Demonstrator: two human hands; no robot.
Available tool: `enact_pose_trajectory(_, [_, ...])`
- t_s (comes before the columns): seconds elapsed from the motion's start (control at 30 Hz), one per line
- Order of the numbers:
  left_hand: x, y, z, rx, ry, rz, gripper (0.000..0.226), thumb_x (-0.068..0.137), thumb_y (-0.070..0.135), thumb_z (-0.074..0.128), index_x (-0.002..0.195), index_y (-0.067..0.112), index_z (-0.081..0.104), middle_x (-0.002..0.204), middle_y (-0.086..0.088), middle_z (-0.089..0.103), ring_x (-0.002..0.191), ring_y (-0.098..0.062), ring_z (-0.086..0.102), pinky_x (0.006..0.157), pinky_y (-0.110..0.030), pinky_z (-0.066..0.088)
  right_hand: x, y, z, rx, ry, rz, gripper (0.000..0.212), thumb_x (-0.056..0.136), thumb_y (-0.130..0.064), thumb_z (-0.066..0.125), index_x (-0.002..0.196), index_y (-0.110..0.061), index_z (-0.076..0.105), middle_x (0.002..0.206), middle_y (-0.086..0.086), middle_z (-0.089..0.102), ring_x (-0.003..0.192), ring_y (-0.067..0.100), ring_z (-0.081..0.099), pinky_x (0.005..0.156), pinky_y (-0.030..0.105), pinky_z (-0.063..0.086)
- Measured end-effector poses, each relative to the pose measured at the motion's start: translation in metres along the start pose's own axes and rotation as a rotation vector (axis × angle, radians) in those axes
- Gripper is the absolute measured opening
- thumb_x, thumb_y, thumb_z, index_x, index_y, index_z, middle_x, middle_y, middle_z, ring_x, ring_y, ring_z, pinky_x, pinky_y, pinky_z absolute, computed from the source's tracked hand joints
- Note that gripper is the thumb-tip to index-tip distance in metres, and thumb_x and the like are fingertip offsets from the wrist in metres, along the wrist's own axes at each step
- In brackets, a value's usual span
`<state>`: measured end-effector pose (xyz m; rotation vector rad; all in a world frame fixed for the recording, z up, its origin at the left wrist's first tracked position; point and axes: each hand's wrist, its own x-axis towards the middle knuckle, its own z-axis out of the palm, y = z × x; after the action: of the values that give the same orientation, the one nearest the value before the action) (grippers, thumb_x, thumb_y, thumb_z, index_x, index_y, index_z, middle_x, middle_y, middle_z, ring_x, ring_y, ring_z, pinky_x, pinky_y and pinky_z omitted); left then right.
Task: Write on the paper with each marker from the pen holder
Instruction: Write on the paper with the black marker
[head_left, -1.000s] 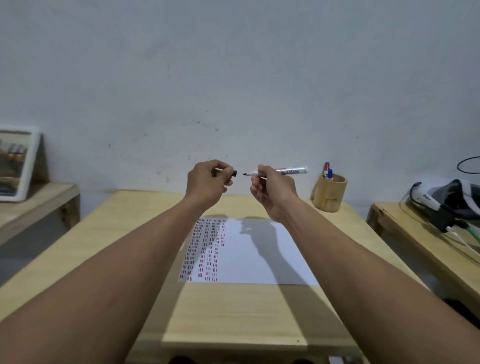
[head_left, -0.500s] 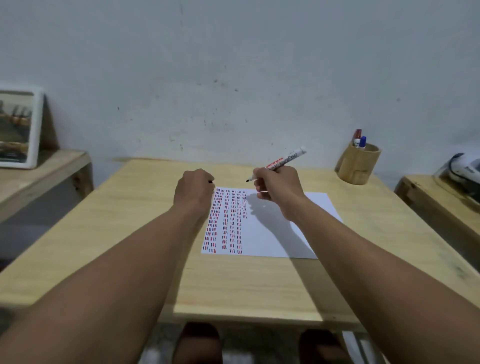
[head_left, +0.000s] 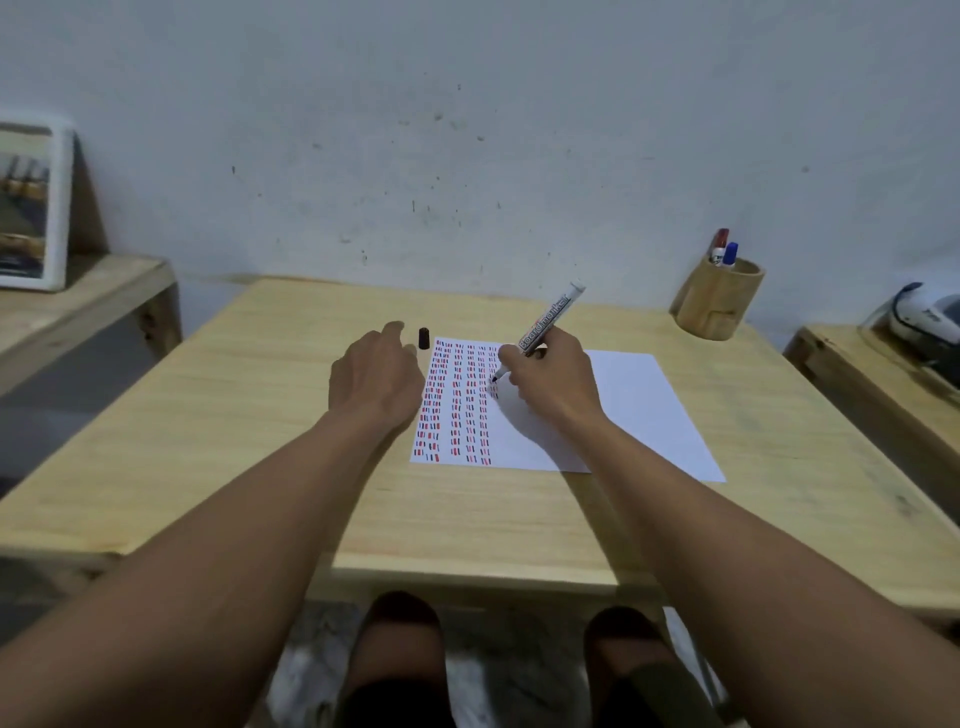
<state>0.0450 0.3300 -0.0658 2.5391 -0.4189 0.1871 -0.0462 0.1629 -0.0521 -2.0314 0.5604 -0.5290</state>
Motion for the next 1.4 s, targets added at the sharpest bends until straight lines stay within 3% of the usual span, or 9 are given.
enact_pose_trajectory(0.1, [-0.008, -0.009, 0.002, 0.168, -0.136, 0.041, 0.048, 0.103, 0.029, 0.030, 0.148, 0.020, 0.045, 0.149, -0.013, 0.048, 0.141, -0.034, 0.038, 0.116, -0.053, 0.025, -0.006, 0.005, -0.001, -0.021, 0.014, 0.008, 0.021, 0.083, -0.033, 0.064, 0.087, -0.012, 0.063, 0.085, 0.005, 0.074, 0.084, 0.025, 0.072, 0.071, 0.040, 0.056])
enact_pose_trajectory(0.2, [-0.011, -0.016, 0.006, 0.284, -0.200, 0.078, 0.052, 0.105, 0.032, 0.023, 0.155, 0.024, 0.032, 0.162, -0.012, 0.028, 0.152, -0.033, 0.015, 0.120, -0.057, 0.009, -0.012, 0.007, -0.001, -0.030, 0.006, 0.007, 0.017, 0.084, -0.032, 0.065, 0.085, -0.016, 0.060, 0.086, 0.003, 0.075, 0.083, 0.021, 0.071, 0.065, 0.033, 0.051])
enact_pose_trajectory(0.4, [-0.012, -0.018, 0.007, 0.303, -0.197, 0.094, 0.053, 0.104, 0.033, 0.023, 0.157, 0.026, 0.027, 0.164, -0.012, 0.022, 0.153, -0.032, 0.010, 0.121, -0.057, 0.007, -0.015, 0.008, 0.001, -0.081, -0.003, -0.024, 0.024, 0.085, -0.028, 0.065, 0.082, -0.005, 0.062, 0.081, 0.008, 0.075, 0.077, 0.024, 0.068, 0.054, 0.029, 0.042])
enact_pose_trajectory(0.57, [-0.012, -0.019, 0.007, 0.299, -0.211, 0.085, 0.054, 0.105, 0.034, 0.021, 0.158, 0.027, 0.024, 0.166, -0.012, 0.017, 0.154, -0.032, 0.007, 0.122, -0.056, 0.005, -0.014, 0.009, 0.002, -0.091, -0.005, -0.040, 0.031, 0.086, -0.029, 0.065, 0.088, 0.002, 0.064, 0.083, 0.012, 0.076, 0.082, 0.027, 0.071, 0.059, 0.031, 0.046])
enact_pose_trajectory(0.73, [-0.012, -0.020, 0.007, 0.293, -0.209, 0.091, 0.054, 0.105, 0.035, 0.021, 0.158, 0.026, 0.025, 0.166, -0.012, 0.018, 0.154, -0.032, 0.008, 0.122, -0.056, 0.006, -0.013, 0.009, 0.003, -0.100, -0.016, -0.043, 0.033, 0.086, -0.027, 0.066, 0.087, 0.006, 0.063, 0.083, 0.015, 0.076, 0.082, 0.031, 0.070, 0.065, 0.039, 0.053])
enact_pose_trajectory(0.87, [-0.010, -0.021, 0.008, 0.268, -0.198, 0.087, 0.054, 0.104, 0.035, 0.023, 0.156, 0.026, 0.030, 0.164, -0.011, 0.023, 0.153, -0.033, 0.013, 0.121, -0.056, 0.008, -0.012, 0.010, 0.003, -0.102, -0.039, -0.034, 0.027, 0.084, -0.026, 0.067, 0.073, -0.003, 0.057, 0.079, 0.016, 0.074, 0.066, 0.026, 0.061, 0.054, 0.031, 0.041])
enact_pose_trajectory(1.07, [-0.008, -0.009, 0.001, 0.126, -0.038, 0.012, 0.045, 0.098, 0.028, 0.034, 0.137, 0.019, 0.054, 0.129, -0.007, 0.065, 0.124, -0.033, 0.054, 0.105, -0.048, 0.035, -0.009, 0.010, -0.001, 0.006, 0.022, 0.013, 0.025, 0.084, -0.030, 0.065, 0.083, -0.005, 0.064, 0.081, 0.010, 0.076, 0.079, 0.028, 0.073, 0.067, 0.036, 0.055])
enact_pose_trajectory(1.23, [0.012, 0.001, -0.004, -0.079, -0.007, 0.059, 0.048, 0.101, 0.035, 0.042, 0.147, 0.023, 0.046, 0.137, -0.010, 0.060, 0.128, -0.032, 0.052, 0.102, -0.045, 0.043, 0.000, 0.005, -0.005, 0.107, 0.046, 0.059, 0.028, 0.082, -0.034, 0.064, 0.091, -0.007, 0.065, 0.085, 0.007, 0.076, 0.071, 0.024, 0.065, 0.065, 0.037, 0.051])
enact_pose_trajectory(1.4, [0.031, 0.001, -0.002, -0.046, -0.072, 0.121, 0.041, 0.097, 0.034, 0.055, 0.137, 0.027, 0.060, 0.134, -0.005, 0.065, 0.127, -0.029, 0.055, 0.103, -0.041, 0.045, 0.005, 0.002, -0.009, 0.223, 0.019, 0.106, 0.032, 0.079, -0.035, 0.072, 0.096, -0.008, 0.068, 0.069, -0.001, 0.057, 0.054, 0.016, 0.047, 0.062, 0.036, 0.042])
